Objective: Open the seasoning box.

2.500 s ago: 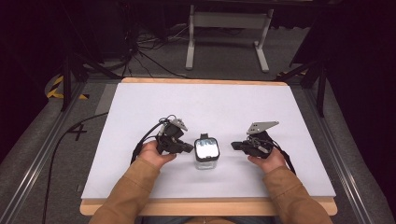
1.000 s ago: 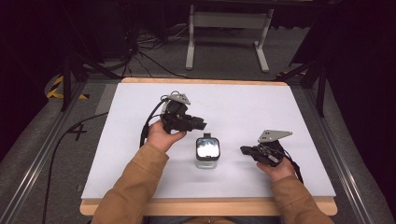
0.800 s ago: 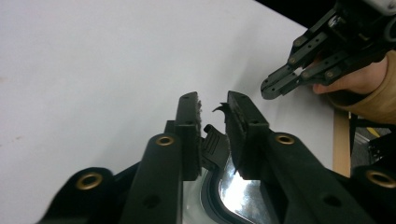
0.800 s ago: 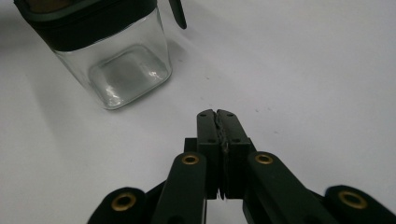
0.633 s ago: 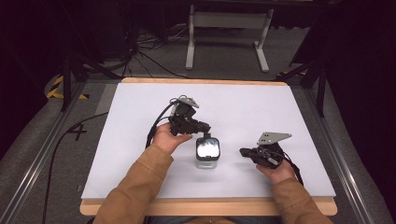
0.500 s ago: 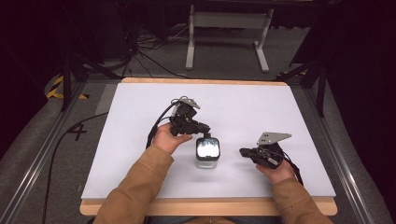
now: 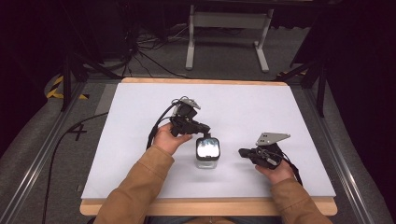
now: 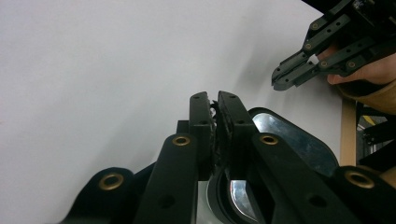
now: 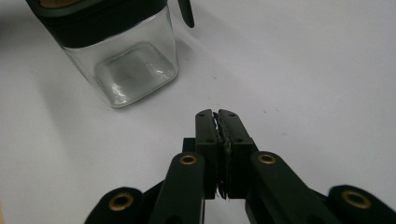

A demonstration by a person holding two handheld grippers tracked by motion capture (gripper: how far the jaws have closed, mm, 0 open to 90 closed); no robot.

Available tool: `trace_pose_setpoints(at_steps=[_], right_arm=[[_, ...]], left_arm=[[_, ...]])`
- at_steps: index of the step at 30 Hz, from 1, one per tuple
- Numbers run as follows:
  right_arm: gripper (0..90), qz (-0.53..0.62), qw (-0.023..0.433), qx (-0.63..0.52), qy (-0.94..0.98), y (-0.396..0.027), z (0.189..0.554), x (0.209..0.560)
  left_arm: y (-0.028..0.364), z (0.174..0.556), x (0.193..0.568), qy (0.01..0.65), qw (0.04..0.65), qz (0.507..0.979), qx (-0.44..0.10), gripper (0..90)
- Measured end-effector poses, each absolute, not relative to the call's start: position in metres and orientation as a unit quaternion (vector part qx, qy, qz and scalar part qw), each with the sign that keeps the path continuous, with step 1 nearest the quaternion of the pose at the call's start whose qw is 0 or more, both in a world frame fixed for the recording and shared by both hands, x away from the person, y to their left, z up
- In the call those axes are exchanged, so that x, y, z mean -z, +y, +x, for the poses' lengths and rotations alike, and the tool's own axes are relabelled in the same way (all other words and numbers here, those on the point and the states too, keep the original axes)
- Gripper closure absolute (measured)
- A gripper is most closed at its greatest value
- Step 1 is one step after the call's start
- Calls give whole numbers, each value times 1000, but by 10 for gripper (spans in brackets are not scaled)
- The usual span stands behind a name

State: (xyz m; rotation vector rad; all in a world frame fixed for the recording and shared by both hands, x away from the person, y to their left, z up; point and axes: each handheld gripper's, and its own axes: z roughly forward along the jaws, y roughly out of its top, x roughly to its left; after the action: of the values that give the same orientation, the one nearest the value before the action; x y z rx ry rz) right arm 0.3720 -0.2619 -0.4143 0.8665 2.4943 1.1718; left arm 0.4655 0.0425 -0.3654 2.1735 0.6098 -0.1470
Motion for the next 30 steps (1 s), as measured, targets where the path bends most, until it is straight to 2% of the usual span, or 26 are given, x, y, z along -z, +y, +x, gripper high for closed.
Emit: trace_pose_setpoints(at_steps=[8, 30], right_arm=[[870, 286, 128, -405, 859, -255, 369, 412], [884, 220, 131, -434, 864, -217, 346, 388]], left_arm=[[44, 466, 365, 236, 425, 872, 56, 895], [44, 467, 367, 240, 424, 872, 55, 895]])
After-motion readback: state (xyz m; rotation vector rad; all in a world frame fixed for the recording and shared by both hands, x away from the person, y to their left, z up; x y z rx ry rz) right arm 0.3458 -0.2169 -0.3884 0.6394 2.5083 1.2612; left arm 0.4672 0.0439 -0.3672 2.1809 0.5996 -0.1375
